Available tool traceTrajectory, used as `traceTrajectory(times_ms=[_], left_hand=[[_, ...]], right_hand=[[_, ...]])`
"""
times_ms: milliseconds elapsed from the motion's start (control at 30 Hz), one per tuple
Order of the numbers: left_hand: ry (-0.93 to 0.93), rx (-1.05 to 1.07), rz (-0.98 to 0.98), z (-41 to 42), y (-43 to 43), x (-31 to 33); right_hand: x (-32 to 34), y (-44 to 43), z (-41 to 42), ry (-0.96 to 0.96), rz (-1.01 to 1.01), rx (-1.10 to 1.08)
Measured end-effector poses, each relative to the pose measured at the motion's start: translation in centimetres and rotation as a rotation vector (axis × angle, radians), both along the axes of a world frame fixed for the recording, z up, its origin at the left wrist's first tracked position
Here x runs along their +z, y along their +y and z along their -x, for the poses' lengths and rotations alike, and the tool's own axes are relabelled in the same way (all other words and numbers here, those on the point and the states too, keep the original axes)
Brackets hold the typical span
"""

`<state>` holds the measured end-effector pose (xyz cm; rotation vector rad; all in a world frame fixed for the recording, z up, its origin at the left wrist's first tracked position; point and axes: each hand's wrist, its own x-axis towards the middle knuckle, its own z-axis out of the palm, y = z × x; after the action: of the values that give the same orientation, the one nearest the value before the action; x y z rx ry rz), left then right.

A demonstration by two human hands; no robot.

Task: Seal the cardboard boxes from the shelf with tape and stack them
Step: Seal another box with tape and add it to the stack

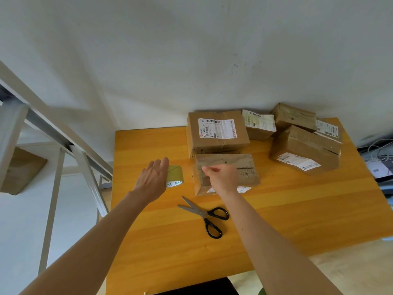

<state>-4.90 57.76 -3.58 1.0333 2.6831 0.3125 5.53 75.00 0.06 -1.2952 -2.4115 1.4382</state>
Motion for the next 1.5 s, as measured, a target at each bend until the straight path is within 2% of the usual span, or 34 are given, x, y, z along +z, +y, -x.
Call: traceTrajectory(times_ms=[300,467,533,600,667,733,800,900,1033,1267,1367,1500], left_hand=[[0.006,-0.03,0.083,0.3,0.3,-0.4],[-0.052,-0.016,0.025,0.3,0.2,-0.5],[-0.068,-0.012,0.007,0.2,0.3,-0.5],[-0.067,-0.014,0.003,0.3,0.4,-0.6],[-0.072,-0.012,-0.001,0.2,0.4,-0.7],[-0.082,-0.006,-0.01,0.1,0.3,-0.8],[-0.087,-0.014,-0.022,0.2,0.3,-0.9],[-0.114,-0.015,-0.038,0.2,0.2,-1.0],[-0.121,-0.014,-0.014,0.1,-0.1,-1.1],[-0.05,-0.065,0.087,0.6,0.0,0.6],[0.008,-0.05,0.054,0.9,0.1,2.2],[0.062,-0.008,-0.101,1.6,0.0,4.5]], right_hand=[[-0.5,-0.5,0.8,-0.072,-0.266,0.142],[-0.9,0.9,0.6,-0.141,-0.254,0.071],[-1.0,1.1,0.1,-0.091,-0.373,0.076],[-1.0,0.6,-0.1,-0.019,-0.581,0.249],[-1.3,-0.1,0.2,-0.052,-0.655,0.54],[-2.0,-0.5,0.7,-0.106,-0.665,0.747],[-2.9,-0.3,0.7,-0.18,-0.682,0.833],[-3.7,0.1,0.5,-0.281,-0.674,0.869],[-4.0,0.3,0.7,-0.316,-0.714,0.915],[-1.6,1.7,1.4,-0.267,-0.891,1.044],[-0.5,1.8,1.3,-0.188,-0.836,1.009],[1.3,2.1,1.6,-0.048,-0.69,0.93]])
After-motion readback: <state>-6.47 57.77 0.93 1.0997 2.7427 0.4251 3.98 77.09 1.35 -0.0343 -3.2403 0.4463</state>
